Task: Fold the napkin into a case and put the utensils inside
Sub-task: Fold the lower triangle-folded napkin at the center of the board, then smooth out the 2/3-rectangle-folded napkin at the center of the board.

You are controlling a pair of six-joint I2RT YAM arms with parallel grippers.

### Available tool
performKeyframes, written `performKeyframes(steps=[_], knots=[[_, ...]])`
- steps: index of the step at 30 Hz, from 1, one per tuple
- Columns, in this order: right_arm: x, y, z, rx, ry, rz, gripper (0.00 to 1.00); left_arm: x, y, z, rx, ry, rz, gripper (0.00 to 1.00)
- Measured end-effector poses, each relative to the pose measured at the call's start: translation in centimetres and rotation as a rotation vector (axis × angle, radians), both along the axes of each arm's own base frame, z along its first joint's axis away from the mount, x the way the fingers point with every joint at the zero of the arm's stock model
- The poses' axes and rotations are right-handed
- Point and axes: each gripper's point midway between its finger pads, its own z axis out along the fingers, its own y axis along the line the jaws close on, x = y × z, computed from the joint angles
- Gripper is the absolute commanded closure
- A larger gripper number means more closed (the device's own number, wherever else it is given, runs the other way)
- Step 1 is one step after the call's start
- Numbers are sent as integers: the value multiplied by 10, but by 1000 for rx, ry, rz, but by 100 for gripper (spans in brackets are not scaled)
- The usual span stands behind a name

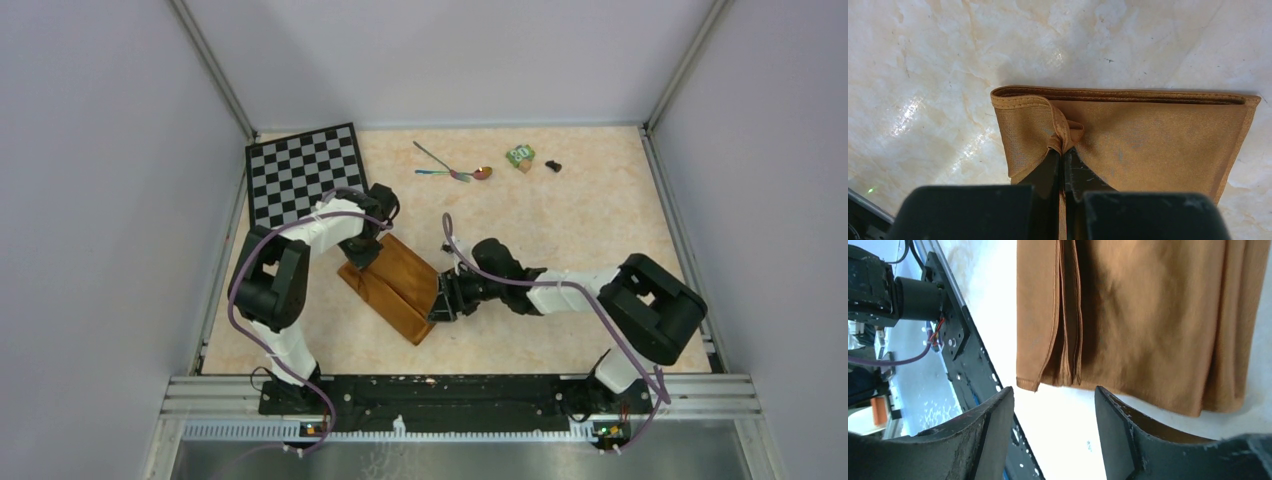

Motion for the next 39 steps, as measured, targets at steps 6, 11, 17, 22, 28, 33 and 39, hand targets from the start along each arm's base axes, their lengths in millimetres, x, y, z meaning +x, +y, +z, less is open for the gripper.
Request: performKeyframes(steps=[6, 11, 17, 22, 28, 33, 39], knots=[[16, 16, 14, 35, -57, 12, 40, 0, 0, 0, -1, -1, 0, 100], [18, 24, 1, 22, -32, 18, 43, 1, 0, 0, -2, -3, 1, 100], [6, 28, -11, -2, -5, 45, 53, 2, 0, 0, -4, -7, 3, 100], [-2, 31, -21, -23, 22, 57, 71, 3, 1, 0, -8, -9, 9, 97], [3, 33, -22, -30, 25, 28, 100, 4, 0, 0, -16, -9, -3, 60], [8, 32, -23, -40, 21, 3, 100, 8, -6, 1, -47, -19, -52, 18], [11, 31, -24, -43, 21, -6, 100, 8, -16, 34, -134, -118, -152, 1]])
